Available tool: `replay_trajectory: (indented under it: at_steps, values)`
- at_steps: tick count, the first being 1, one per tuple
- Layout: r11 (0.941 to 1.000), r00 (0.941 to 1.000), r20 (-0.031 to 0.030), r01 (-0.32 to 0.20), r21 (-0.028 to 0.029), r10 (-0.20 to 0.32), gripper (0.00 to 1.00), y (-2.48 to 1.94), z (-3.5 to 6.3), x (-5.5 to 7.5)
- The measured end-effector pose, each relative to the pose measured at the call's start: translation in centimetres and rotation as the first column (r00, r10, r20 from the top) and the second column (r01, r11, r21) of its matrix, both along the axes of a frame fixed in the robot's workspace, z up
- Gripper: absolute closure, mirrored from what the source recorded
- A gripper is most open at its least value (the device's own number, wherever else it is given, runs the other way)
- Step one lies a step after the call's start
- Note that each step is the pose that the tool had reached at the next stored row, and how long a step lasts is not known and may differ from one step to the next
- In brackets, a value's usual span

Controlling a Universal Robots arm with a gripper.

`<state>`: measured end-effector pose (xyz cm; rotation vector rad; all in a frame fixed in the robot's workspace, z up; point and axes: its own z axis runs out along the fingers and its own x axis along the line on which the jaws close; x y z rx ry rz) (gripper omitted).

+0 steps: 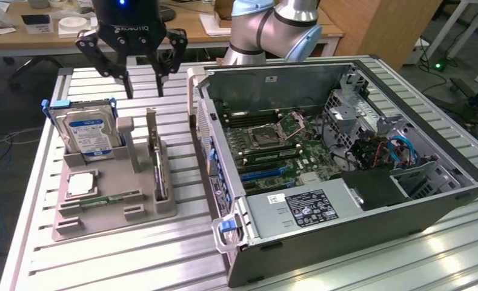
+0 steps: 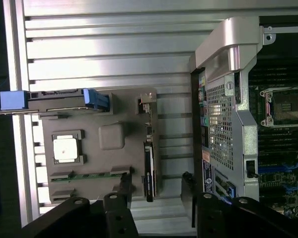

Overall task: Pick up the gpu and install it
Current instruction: 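Pick up the gpu and move the gpu toward the slot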

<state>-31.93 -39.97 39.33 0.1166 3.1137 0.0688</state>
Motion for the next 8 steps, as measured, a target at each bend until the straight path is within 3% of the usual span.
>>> replay_trajectory:
  at_steps: [2,4,5,8]
  values:
    - [1.0000,1.0000,-0.0001,-0.001,-0.0001,0.001,0.42,0.00,-0.01,0.00]
    - [0.9999,0.9999,-0.0024,-0.012,-0.0001,0.012,0.42,0.00,-0.07,0.00]
    - [0.9998,0.9998,-0.0037,-0.019,-0.0003,0.019,0.35,-0.02,-0.11,0.00]
    - [0.9994,0.9993,-0.0071,-0.035,-0.0021,0.035,0.35,-0.08,-0.23,0.02]
